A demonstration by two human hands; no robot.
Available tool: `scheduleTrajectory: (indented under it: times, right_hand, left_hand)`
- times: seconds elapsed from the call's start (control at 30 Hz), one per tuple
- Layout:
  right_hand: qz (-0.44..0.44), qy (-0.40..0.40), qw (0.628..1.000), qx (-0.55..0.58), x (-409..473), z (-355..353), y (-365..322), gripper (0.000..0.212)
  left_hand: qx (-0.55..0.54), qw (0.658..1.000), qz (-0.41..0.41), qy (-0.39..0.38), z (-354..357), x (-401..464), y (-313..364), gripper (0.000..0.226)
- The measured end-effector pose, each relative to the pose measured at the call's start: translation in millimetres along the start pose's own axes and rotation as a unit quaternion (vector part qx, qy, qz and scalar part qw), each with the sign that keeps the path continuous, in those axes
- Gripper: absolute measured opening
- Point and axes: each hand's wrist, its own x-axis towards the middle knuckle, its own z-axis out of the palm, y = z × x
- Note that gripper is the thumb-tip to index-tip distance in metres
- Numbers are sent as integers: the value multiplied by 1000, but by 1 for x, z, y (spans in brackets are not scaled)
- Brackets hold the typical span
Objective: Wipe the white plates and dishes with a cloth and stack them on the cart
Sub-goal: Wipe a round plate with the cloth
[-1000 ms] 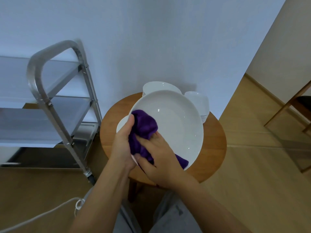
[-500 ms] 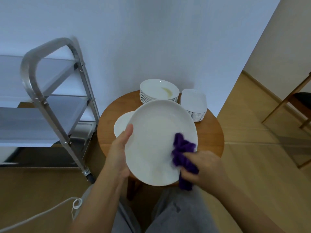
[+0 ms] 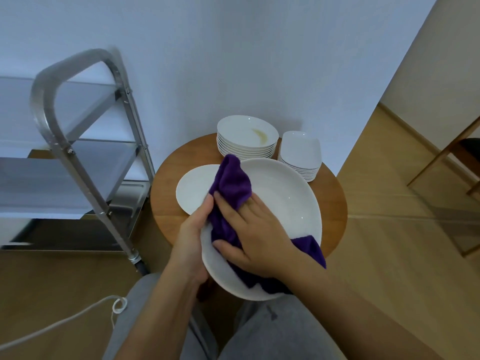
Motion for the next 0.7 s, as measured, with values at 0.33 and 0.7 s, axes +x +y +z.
scheduleTrajectory:
  times: [0.33, 0.7]
  right_hand:
    - [276, 25, 955, 103, -31, 5, -13, 90]
    - [107, 215, 970, 22, -49, 18, -37, 22]
  left_hand:
    - [-18, 998, 47, 36, 0, -7, 2, 30]
    - [22, 991, 37, 128, 20, 8, 0, 34]
